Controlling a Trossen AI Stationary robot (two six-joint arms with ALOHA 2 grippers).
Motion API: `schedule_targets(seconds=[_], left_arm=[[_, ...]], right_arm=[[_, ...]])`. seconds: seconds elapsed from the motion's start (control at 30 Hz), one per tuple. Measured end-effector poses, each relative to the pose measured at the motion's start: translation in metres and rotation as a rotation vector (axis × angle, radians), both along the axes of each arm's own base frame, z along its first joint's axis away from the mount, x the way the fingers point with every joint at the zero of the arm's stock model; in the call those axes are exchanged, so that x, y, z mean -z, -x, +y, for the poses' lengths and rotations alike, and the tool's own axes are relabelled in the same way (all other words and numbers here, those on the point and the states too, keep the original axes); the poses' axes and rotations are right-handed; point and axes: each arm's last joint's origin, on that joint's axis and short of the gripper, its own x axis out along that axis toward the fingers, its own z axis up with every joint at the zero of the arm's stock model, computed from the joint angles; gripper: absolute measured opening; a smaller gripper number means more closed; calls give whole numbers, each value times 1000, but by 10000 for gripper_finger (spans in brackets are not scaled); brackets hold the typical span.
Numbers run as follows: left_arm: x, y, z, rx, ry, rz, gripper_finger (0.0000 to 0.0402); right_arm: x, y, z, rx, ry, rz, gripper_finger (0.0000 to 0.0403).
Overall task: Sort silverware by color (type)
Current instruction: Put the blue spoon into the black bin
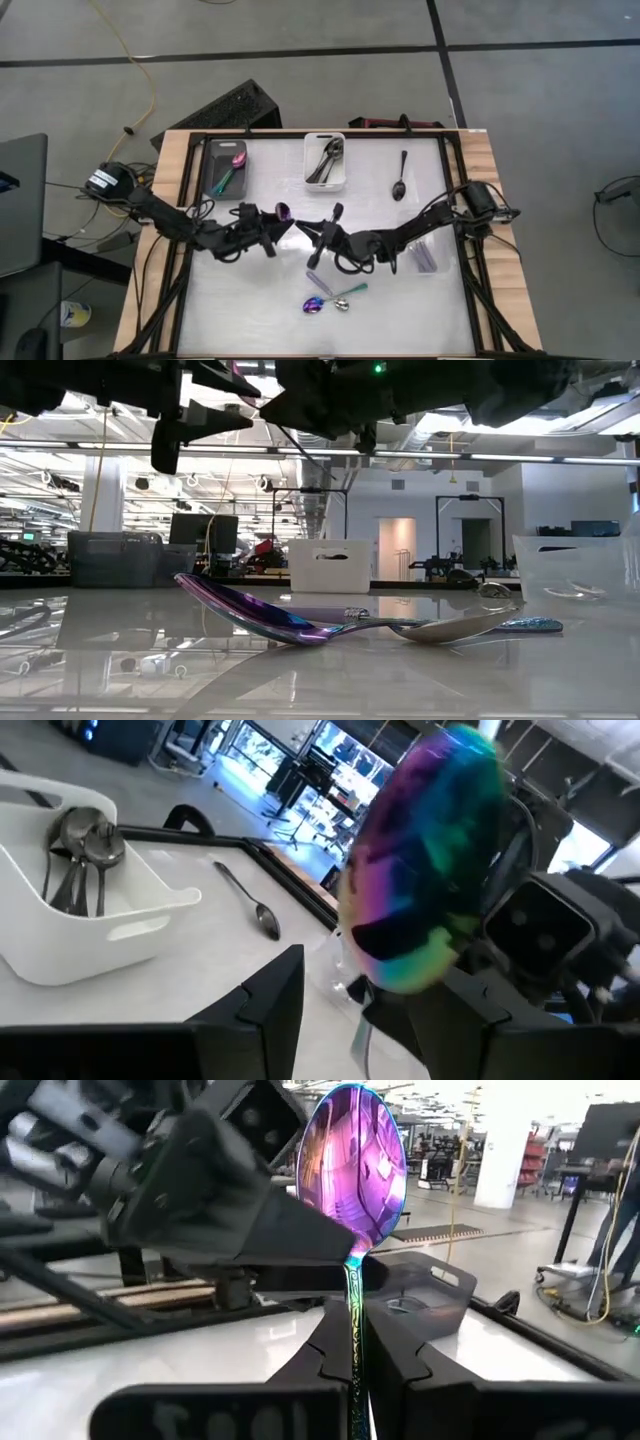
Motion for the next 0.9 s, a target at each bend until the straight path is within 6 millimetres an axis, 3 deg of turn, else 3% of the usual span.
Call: schedule_targets(seconds=[0.3,0.6,0.9], left_arm=[[6,-7,12,-40,67,-15,139],[4,-7,15,-80,-20,12,18],[-6,-3,16,-73,-110,33,2]], right_arm=[[0,-1,-7,44,117,60,31],[4,-4,-11,-5,142,107,34],[2,0,-4,-46,164,172,121]])
